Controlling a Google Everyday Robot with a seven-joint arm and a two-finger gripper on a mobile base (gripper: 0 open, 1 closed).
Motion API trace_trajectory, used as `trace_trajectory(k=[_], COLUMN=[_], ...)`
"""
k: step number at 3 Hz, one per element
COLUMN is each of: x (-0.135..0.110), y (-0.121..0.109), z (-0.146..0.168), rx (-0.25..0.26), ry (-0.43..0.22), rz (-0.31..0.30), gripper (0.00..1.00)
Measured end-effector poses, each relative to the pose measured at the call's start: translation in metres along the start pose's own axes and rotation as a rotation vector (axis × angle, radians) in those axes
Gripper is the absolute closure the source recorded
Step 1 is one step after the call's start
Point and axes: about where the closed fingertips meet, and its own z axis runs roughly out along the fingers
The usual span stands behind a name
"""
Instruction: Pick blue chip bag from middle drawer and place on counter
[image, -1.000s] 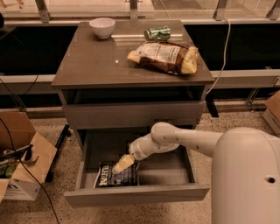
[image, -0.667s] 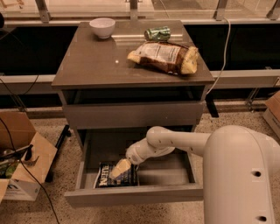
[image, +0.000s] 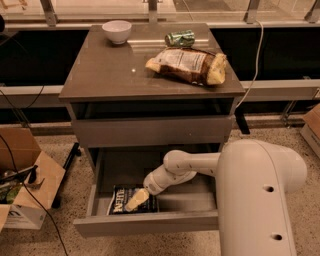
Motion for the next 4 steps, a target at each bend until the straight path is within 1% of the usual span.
trace_trajectory(k=[1, 2, 3, 4], x=[0.011, 0.016, 0.017, 0.012], y=[-0.001, 0.001, 0.006, 0.012], z=[0.001, -0.005, -0.013, -0.033], rx=[0.015, 0.043, 0.062, 0.073], ry=[0.027, 0.049, 0.054, 0.016], rz=[0.033, 0.039, 0.03, 0.031], gripper=[0.19, 0.5, 0.73, 0.94])
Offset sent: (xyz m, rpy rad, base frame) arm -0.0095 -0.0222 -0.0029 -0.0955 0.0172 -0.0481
